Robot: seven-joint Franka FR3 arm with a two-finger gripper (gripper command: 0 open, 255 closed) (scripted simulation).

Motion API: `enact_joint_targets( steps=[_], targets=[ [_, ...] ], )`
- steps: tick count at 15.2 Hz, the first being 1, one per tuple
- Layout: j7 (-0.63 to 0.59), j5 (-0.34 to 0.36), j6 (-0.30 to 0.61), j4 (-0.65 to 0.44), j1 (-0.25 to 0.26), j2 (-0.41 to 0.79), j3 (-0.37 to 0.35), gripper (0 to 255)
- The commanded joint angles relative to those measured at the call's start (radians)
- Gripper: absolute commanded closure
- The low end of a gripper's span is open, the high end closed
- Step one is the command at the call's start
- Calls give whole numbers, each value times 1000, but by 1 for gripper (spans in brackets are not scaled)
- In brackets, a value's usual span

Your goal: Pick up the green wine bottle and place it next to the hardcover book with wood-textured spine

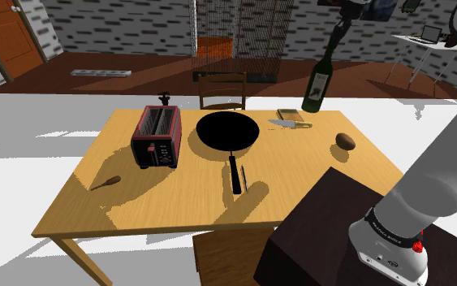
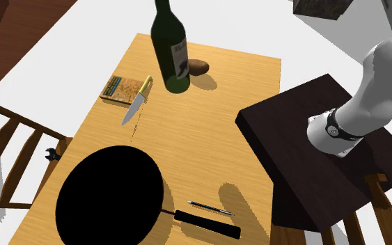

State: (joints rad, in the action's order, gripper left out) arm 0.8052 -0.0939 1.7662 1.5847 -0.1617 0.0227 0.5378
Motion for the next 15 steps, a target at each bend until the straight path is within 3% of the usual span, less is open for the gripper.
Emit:
enact_joint_targets(
  steps=[1, 8, 15],
  targets=[
    [46, -26, 32, 5, -21, 34, 19, 255],
    [211, -168, 84, -94, -134, 237, 59, 255],
    [338, -306, 85, -282, -292, 473, 42, 255]
  ],
)
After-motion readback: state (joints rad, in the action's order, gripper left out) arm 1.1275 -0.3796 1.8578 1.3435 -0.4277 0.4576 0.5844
